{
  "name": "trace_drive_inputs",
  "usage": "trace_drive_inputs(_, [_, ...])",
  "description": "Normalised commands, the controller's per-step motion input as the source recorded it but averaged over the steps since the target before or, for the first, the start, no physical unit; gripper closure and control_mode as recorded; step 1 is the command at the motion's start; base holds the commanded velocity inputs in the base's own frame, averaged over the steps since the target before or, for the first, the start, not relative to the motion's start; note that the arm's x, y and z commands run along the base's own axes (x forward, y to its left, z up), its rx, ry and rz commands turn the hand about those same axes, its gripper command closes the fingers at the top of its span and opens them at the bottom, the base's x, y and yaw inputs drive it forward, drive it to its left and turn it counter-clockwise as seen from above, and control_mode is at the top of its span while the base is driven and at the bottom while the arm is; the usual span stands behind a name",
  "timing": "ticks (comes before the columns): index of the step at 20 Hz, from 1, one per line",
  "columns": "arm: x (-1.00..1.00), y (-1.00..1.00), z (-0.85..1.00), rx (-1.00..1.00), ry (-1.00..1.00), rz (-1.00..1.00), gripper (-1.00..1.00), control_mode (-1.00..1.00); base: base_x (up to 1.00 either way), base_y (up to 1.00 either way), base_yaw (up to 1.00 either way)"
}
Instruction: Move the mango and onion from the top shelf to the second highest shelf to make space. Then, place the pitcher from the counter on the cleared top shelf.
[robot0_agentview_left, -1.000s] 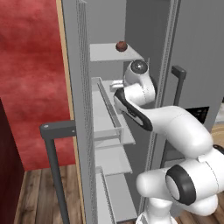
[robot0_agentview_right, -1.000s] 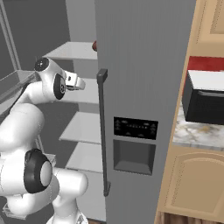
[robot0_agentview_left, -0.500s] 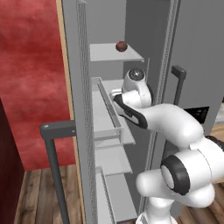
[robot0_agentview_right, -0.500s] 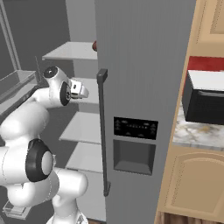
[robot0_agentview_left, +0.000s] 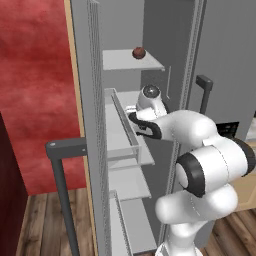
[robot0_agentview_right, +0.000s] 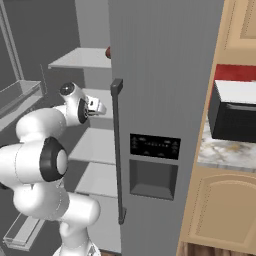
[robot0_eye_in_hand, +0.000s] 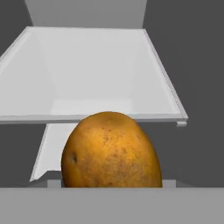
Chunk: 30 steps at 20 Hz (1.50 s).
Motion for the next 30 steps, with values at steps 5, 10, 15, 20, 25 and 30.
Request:
trace_drive_inputs(5, [0.56, 0.00, -0.20, 0.00, 0.00, 0.00, 1.00, -1.00, 0.00, 0.00, 0.00])
trace_drive_inputs(10, [0.62, 0.00, -0.22, 0.00, 0.00, 0.00, 1.00, -1.00, 0.00, 0.00, 0.00])
trace_drive_inputs(15, [0.60, 0.00, -0.30, 0.00, 0.00, 0.00, 1.00, -1.00, 0.00, 0.00, 0.00])
trace_drive_inputs(20, [0.59, 0.05, -0.36, 0.00, 0.00, 0.00, 1.00, -1.00, 0.00, 0.00, 0.00])
trace_drive_inputs(25, [0.63, 0.19, -0.24, 0.00, 0.00, 0.00, 1.00, -1.00, 0.00, 0.00, 0.00])
trace_drive_inputs(30, [0.71, 0.21, -0.20, 0.00, 0.00, 0.00, 1.00, -1.00, 0.00, 0.00, 0.00])
